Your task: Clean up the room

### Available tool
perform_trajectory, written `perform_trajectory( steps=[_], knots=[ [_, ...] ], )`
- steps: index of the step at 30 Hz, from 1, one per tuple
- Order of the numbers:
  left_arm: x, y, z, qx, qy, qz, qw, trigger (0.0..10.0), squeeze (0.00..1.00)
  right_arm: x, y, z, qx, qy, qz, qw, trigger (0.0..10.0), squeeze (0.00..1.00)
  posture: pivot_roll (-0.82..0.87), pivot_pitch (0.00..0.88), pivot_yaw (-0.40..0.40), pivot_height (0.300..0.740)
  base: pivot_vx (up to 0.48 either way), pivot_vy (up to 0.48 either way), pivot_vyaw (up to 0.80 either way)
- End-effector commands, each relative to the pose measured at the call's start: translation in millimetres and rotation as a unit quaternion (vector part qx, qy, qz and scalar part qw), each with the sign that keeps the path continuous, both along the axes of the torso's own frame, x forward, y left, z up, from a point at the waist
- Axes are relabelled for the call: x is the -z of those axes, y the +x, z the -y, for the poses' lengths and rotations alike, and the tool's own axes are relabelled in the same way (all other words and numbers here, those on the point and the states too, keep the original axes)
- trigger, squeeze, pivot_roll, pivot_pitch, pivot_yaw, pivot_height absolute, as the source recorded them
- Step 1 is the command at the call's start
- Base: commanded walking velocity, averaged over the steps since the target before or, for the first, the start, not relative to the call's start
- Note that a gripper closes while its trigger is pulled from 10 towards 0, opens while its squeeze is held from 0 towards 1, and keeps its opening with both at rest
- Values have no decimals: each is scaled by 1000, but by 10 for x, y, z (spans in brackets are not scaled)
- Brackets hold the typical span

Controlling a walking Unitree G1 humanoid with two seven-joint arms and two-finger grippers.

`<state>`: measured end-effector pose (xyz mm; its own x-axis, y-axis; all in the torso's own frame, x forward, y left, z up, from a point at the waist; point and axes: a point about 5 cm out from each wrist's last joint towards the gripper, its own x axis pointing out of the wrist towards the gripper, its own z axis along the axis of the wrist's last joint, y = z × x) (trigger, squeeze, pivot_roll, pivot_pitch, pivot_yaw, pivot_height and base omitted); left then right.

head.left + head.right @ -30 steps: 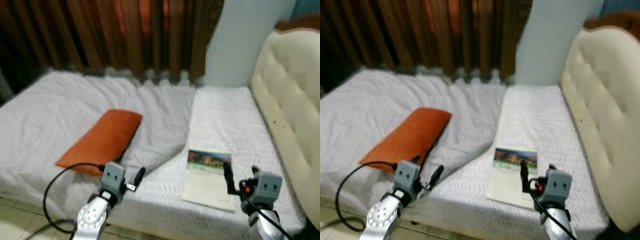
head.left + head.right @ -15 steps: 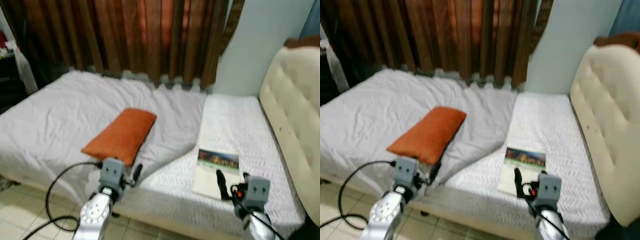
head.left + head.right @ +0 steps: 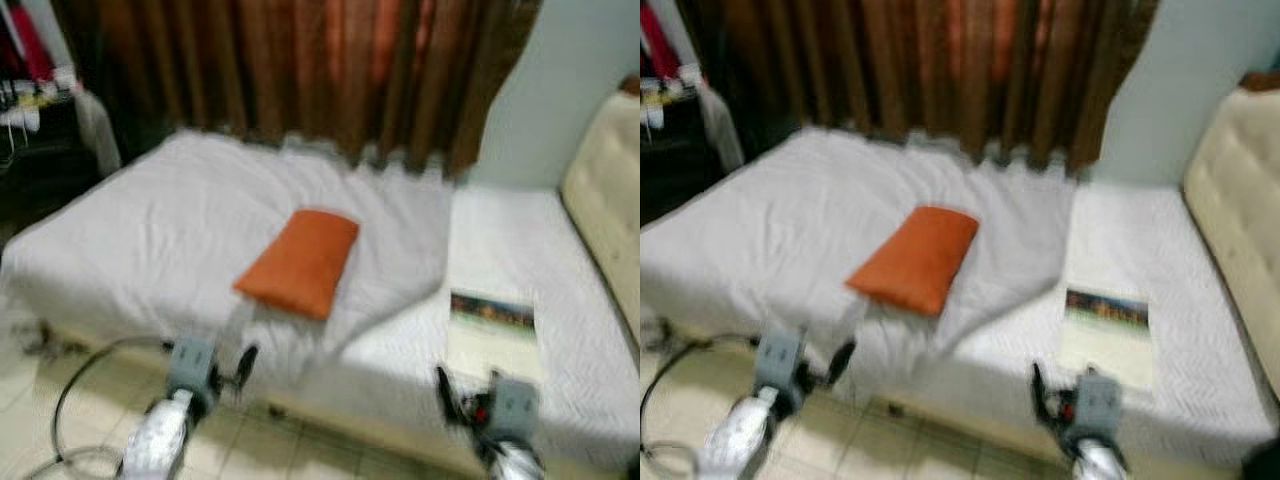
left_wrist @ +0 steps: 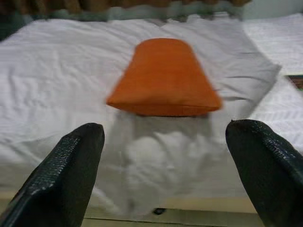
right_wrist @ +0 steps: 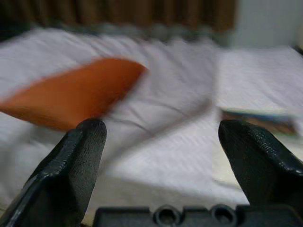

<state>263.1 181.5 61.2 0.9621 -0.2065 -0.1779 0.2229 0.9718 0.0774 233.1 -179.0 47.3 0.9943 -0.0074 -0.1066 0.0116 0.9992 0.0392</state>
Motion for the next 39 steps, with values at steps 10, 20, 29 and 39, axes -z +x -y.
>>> perform_trajectory(
  steps=[10,20,29,39],
  knots=[
    [-145,111,106,-53,11,34,998,10000,0,-1,157,-9,-42,4,-15,999,10000,0,17,32,-50,740,61,164,-286],
    [-117,69,67,-58,23,26,998,10000,0,36,164,-2,-29,22,-18,999,10000,0,38,51,-46,740,318,360,-80],
    [-170,128,74,-48,24,30,998,10000,0,46,199,-40,-39,17,-19,999,10000,0,37,38,-37,740,336,343,-508],
    [-191,188,80,-39,31,31,998,10000,0,41,250,-63,-50,16,-17,998,10000,0,39,26,-37,740,336,343,-629]
  ],
)
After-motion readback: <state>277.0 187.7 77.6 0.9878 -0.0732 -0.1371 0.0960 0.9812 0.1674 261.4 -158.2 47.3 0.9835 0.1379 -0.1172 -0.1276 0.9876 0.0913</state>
